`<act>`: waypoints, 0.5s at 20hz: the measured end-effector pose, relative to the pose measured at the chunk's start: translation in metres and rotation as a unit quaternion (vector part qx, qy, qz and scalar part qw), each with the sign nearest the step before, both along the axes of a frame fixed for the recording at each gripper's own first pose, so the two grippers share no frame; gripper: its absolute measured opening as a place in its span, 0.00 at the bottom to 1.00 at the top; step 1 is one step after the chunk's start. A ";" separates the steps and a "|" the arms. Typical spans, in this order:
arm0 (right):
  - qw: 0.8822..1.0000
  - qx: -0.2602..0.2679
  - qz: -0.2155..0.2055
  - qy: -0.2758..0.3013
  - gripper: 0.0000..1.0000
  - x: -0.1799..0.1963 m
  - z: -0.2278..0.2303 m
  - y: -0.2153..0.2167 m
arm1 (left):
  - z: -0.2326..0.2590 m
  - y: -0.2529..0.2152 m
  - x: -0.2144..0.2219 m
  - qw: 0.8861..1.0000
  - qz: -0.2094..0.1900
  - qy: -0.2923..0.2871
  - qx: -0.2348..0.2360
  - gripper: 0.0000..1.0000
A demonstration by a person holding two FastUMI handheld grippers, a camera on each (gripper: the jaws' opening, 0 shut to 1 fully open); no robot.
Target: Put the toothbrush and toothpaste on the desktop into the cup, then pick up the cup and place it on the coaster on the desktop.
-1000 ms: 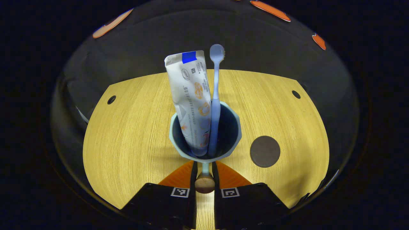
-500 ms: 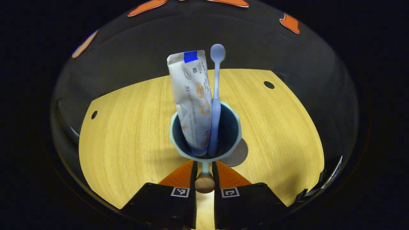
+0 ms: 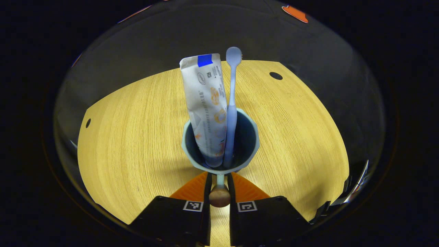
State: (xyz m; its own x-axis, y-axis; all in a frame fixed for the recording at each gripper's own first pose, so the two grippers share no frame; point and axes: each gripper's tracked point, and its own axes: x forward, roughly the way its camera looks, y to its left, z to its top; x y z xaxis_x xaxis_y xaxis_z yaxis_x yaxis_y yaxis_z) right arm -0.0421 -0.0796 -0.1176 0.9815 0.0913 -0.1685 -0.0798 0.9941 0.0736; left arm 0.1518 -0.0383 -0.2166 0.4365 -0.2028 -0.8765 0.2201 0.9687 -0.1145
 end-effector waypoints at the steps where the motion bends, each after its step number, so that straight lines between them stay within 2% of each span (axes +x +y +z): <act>1: 1.000 0.002 -0.002 0.002 0.96 -0.001 -0.002 -0.001 | -0.001 0.000 -0.002 1.000 -0.001 0.005 0.002 0.22; 4: 1.000 0.003 -0.005 0.009 0.96 0.000 -0.007 -0.003 | 0.001 -0.001 -0.002 1.000 -0.008 0.008 0.004 0.22; 6: 1.000 0.003 -0.008 0.011 0.96 0.002 -0.007 -0.003 | 0.012 0.003 -0.003 1.000 -0.017 -0.003 0.002 0.28; 7: 1.000 0.003 -0.009 0.012 0.96 0.003 -0.007 -0.002 | 0.019 0.005 -0.006 1.000 -0.025 -0.012 0.007 0.34; 8: 1.000 0.005 -0.011 0.013 0.96 0.005 -0.007 -0.001 | 0.025 0.009 -0.010 0.999 -0.030 -0.016 0.012 0.43; 9: 1.000 0.007 -0.013 0.013 0.96 0.005 -0.007 -0.001 | 0.031 0.010 -0.014 0.999 -0.034 -0.021 0.008 0.58; 10: 1.000 0.010 -0.016 0.013 0.96 0.008 -0.005 0.001 | 0.039 0.015 -0.015 0.999 -0.036 -0.030 0.007 0.64</act>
State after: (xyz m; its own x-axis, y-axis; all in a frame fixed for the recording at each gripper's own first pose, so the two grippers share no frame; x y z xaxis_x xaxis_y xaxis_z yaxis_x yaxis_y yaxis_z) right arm -0.0344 -0.0787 -0.1231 0.9791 0.0644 -0.1928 -0.0468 0.9944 0.0946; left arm 0.1365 -0.0234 -0.1781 0.4735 -0.2244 -0.8517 0.2963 0.9512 -0.0859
